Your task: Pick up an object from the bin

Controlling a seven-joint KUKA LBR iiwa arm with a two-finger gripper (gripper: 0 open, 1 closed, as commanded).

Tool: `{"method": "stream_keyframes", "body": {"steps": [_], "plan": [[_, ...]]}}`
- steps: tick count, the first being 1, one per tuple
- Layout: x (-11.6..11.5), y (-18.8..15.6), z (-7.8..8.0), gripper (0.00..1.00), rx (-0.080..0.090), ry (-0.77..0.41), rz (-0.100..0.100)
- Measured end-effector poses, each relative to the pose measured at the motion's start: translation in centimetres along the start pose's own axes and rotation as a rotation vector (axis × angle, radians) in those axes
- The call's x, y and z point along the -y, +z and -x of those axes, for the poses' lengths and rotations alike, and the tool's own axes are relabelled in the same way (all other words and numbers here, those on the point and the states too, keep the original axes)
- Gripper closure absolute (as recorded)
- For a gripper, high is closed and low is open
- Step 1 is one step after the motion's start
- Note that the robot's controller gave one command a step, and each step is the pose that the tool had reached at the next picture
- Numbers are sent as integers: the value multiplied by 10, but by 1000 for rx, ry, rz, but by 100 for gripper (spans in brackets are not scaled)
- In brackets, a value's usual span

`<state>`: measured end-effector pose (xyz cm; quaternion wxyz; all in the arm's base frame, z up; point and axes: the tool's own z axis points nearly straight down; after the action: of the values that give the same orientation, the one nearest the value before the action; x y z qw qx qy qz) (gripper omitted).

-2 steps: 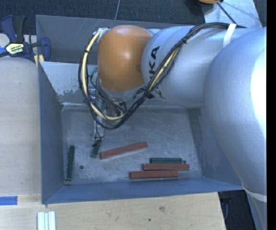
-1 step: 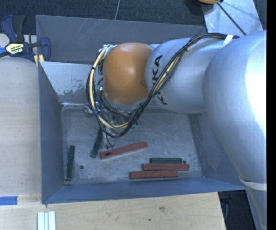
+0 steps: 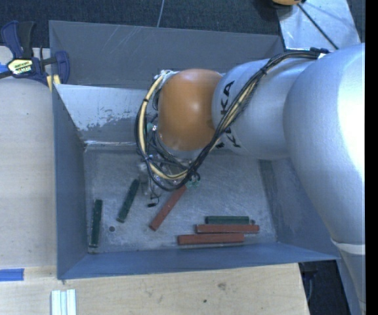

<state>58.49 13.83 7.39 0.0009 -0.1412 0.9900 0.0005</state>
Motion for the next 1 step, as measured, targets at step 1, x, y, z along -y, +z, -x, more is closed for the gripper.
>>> {"method": "stream_keyframes", "body": {"steps": [1], "plan": [[0,0,0,0,-1,1,0]]}}
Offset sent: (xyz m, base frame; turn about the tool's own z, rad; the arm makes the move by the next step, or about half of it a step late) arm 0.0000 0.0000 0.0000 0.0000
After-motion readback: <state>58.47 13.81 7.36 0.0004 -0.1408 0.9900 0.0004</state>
